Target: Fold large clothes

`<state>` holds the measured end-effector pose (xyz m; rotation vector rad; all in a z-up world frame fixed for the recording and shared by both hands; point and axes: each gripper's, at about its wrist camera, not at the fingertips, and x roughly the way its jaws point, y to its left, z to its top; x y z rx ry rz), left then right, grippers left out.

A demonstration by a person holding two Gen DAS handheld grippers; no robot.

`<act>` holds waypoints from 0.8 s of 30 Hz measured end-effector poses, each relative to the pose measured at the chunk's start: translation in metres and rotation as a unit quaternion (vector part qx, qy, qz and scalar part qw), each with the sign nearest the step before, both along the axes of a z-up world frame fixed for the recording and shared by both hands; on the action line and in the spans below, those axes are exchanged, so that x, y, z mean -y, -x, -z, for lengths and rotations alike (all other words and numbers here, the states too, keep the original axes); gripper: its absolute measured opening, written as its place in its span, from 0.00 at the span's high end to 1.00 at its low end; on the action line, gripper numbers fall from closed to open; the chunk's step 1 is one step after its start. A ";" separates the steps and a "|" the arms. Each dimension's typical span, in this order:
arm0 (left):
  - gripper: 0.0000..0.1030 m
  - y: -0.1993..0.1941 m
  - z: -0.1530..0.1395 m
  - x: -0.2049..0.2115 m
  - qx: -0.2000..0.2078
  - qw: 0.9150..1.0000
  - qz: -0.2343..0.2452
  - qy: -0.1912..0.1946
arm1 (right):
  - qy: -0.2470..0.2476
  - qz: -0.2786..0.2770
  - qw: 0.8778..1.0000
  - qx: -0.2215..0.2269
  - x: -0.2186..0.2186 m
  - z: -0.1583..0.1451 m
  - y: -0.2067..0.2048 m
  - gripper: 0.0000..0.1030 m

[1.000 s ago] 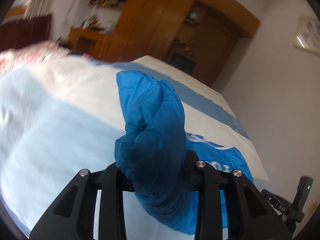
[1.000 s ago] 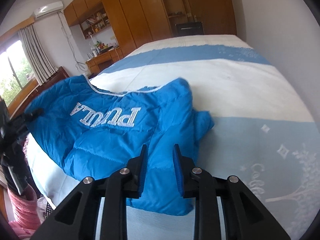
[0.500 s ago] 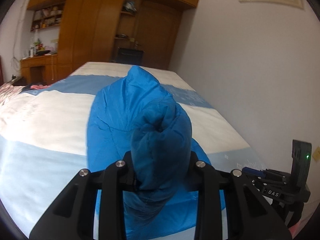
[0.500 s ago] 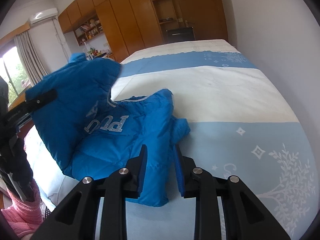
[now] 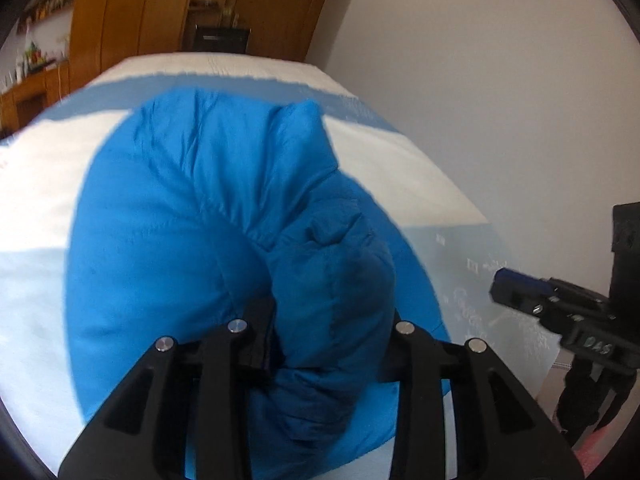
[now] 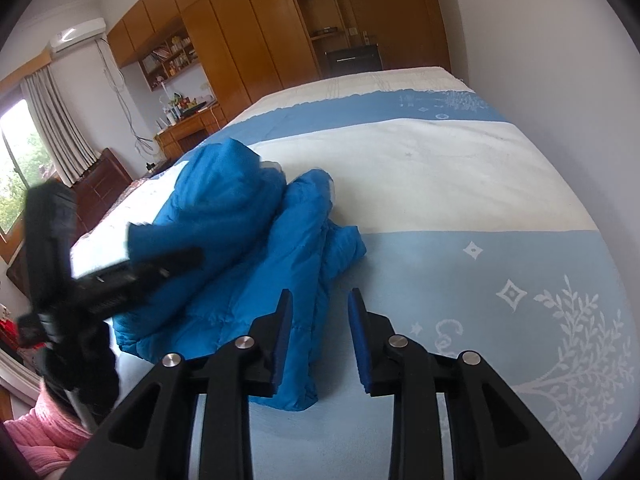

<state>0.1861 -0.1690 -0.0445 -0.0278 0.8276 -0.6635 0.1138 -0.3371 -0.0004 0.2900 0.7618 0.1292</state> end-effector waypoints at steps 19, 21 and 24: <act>0.55 -0.006 -0.038 -0.043 -0.058 0.995 0.022 0.084 | -0.065 -0.067 0.995 -0.032 -0.016 -0.022 -0.056 0.48; 0.55 -0.001 -0.046 -0.050 -0.063 0.992 0.035 0.100 | -0.089 -0.074 0.993 -0.040 -0.015 -0.023 -0.063 0.44; 0.54 0.009 -0.062 -0.061 -0.061 0.989 0.057 0.121 | -0.137 -0.086 0.985 -0.061 -0.011 -0.020 -0.077 0.38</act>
